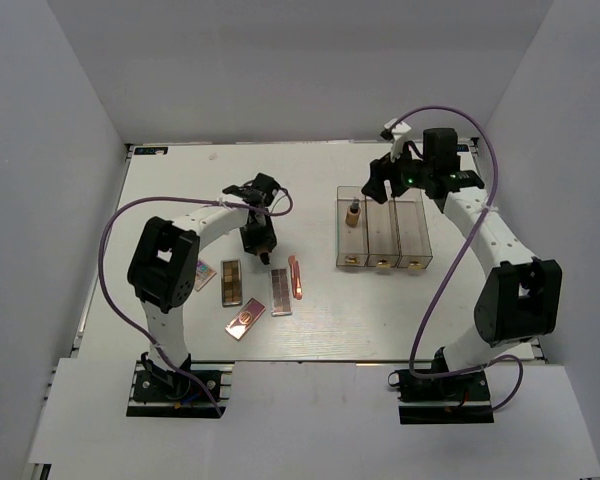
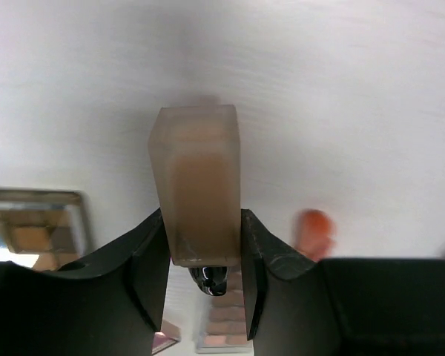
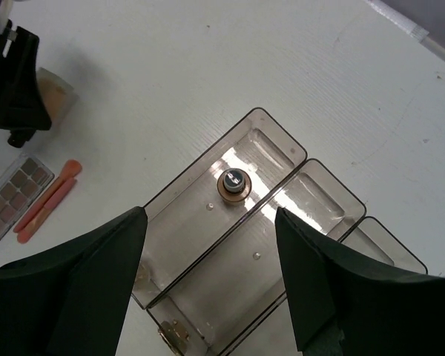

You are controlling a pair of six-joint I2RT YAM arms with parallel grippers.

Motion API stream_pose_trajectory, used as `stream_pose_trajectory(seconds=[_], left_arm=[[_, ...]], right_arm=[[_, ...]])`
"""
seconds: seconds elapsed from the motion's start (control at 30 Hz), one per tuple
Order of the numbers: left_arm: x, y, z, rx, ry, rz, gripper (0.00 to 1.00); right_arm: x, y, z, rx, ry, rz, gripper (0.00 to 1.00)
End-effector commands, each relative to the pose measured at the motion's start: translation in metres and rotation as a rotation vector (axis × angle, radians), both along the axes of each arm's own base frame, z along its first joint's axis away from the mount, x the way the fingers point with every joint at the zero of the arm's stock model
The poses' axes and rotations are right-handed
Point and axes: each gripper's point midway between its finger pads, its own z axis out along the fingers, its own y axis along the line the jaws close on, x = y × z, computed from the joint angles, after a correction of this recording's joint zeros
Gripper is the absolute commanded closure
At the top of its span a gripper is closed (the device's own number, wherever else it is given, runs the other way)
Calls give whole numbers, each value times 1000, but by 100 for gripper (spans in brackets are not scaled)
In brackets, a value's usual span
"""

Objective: Organize the makeup

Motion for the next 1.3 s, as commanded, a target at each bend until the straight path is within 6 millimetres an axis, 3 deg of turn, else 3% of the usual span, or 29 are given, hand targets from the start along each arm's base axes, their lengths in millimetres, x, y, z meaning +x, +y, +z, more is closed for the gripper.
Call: stream_pose_trajectory(seconds=[0.0,0.17,0.3,0.43,0.63,0.9,1.17,1.27], left_arm=[[30,-62,81,-228,-233,-191,75],[27,-131,136,-460,-314,-406,78],[16,-178,157,-591,-327,-525,78],[11,-208,154,-644,-303,-561,78],[10,-229,135,-611,-270,-535,73],[20,-232,109,-531,-246,-472,67],[23,-243,102,-533,-238,-474,39],[23,-244,102,-540,-234,-478,34]], right_arm=[[-6,2,37,68,-94,23,25],[-6,-6,40,74,-100,-9,34],[-6,-13,40,78,-100,-40,40],[-5,-20,42,80,-105,-64,40],[-6,-25,44,88,-116,-81,39],[-6,-30,43,96,-113,-89,39],[-10,-29,37,105,-93,-84,37],[-13,-28,33,109,-83,-82,36]])
